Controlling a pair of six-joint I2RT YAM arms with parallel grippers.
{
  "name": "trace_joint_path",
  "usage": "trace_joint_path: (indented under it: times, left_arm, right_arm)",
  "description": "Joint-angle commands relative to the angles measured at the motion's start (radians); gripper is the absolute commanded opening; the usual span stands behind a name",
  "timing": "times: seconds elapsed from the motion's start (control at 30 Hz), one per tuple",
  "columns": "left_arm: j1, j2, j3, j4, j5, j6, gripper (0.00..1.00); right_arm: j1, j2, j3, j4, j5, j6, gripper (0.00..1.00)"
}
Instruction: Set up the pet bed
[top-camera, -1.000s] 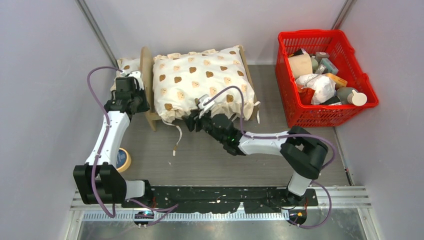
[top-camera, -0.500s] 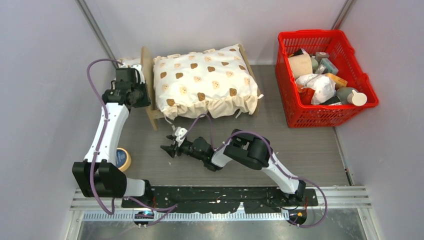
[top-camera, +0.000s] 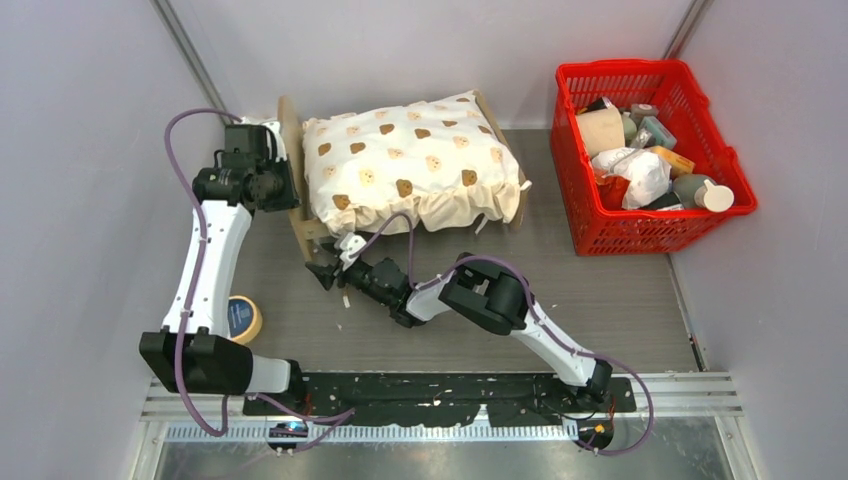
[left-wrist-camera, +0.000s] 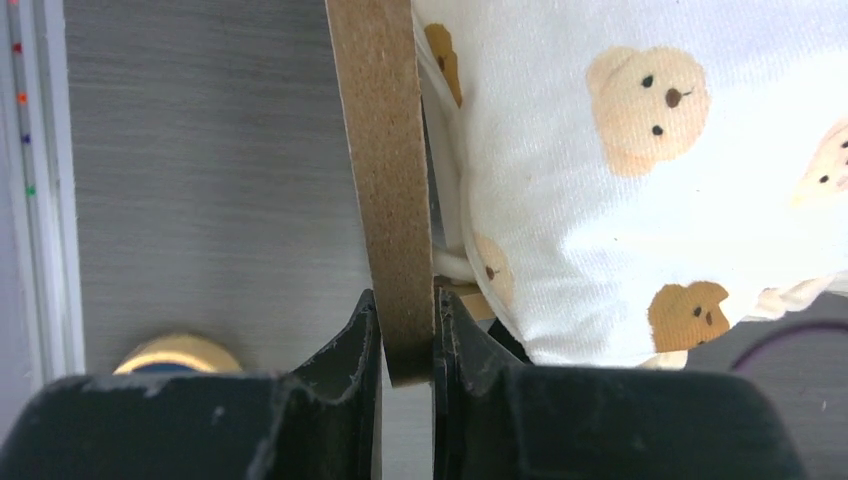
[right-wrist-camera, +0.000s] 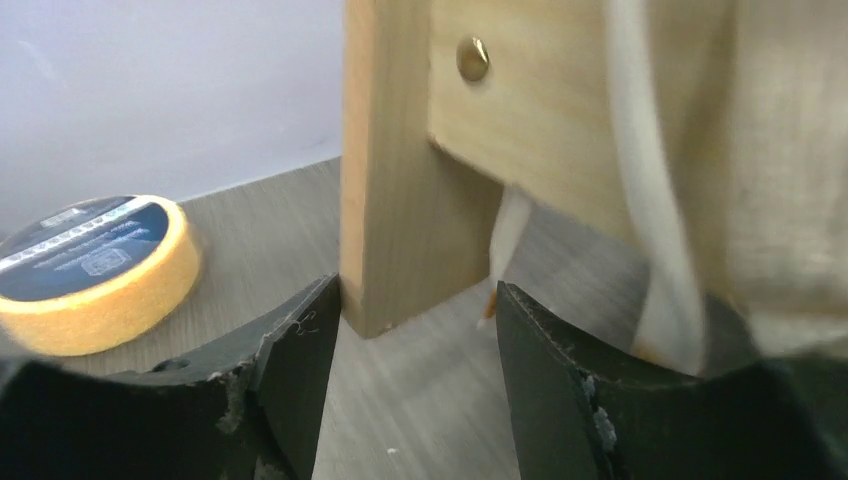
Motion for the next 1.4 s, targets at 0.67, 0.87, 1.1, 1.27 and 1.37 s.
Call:
trace_joint_path:
  times: [0.67, 0.87, 1.1, 1.27, 1.37]
  left_arm:
    - [-0.037, 0.002, 0.25, 0.008, 0.073, -0.019, 0.0]
    - [-0.039, 0.012, 0.282, -0.027, 0.086, -0.026, 0.0]
    - [-0.043, 0.008, 0.284, -0.034, 0.081, -0.049, 0.0]
    - [-0.045, 0.014, 0.294, -0.041, 0.078, -0.057, 0.0]
    - [-0.05, 0.013, 0.294, -0.041, 0.075, -0.061, 0.0]
  right_arm:
    - [-0.014, -0.022, 0.045, -0.089, 0.111, 0.199, 0.59]
    - [-0.017, 0.03, 0.152, -0.202, 0.153, 0.192, 0.61]
    - [-0.015, 0.051, 0.211, -0.23, 0.195, 0.214, 0.6]
    - [-0.014, 0.056, 0.255, -0.275, 0.266, 0.211, 0.55]
    - [-0.014, 0.056, 0.27, -0.297, 0.315, 0.227, 0.44]
